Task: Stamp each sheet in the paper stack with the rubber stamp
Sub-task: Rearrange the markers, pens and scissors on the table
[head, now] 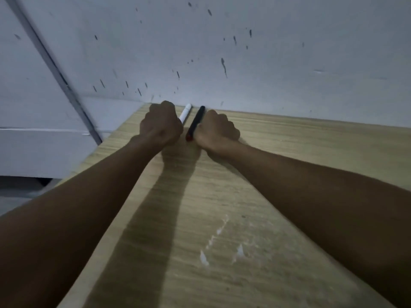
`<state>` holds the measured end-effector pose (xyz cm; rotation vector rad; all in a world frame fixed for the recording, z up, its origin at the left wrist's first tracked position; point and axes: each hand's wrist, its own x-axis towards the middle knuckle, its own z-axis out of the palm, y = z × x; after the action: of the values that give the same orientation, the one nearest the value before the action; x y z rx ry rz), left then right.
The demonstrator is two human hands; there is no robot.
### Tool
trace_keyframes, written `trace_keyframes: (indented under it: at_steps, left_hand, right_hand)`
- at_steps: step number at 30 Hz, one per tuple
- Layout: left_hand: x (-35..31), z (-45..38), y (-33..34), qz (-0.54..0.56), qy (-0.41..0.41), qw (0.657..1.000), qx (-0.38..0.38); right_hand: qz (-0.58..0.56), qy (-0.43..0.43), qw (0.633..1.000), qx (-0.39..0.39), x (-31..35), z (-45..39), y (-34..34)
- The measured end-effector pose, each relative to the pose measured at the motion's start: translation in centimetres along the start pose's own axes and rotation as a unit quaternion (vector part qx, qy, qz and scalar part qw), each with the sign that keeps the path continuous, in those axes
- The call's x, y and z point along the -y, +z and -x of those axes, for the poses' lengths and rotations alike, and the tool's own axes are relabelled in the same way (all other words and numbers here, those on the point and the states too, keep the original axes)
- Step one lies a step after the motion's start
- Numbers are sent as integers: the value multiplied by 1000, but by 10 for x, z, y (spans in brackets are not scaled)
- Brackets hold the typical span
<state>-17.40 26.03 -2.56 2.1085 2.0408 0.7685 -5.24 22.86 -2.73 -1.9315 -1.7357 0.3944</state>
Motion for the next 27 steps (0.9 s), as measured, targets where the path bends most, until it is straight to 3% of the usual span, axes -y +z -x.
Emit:
trace_keyframes:
  at_steps: [6, 13, 18, 27]
  left_hand:
    - [-8, -18, 8, -43, -22, 997, 67]
    - [-10, -16, 16, -18, -30, 998, 47]
    - [-20, 14, 5, 44, -35, 998, 28]
    - [-72, 127, -27, 183, -51, 980, 53]
  right_hand:
    - [17, 24, 999, 39, 13, -37, 8]
    - [17, -11, 998, 54, 1, -30, -5]
    - [22, -21, 997, 66, -23, 9, -29]
    - [41, 35, 999, -7, -86, 142, -83]
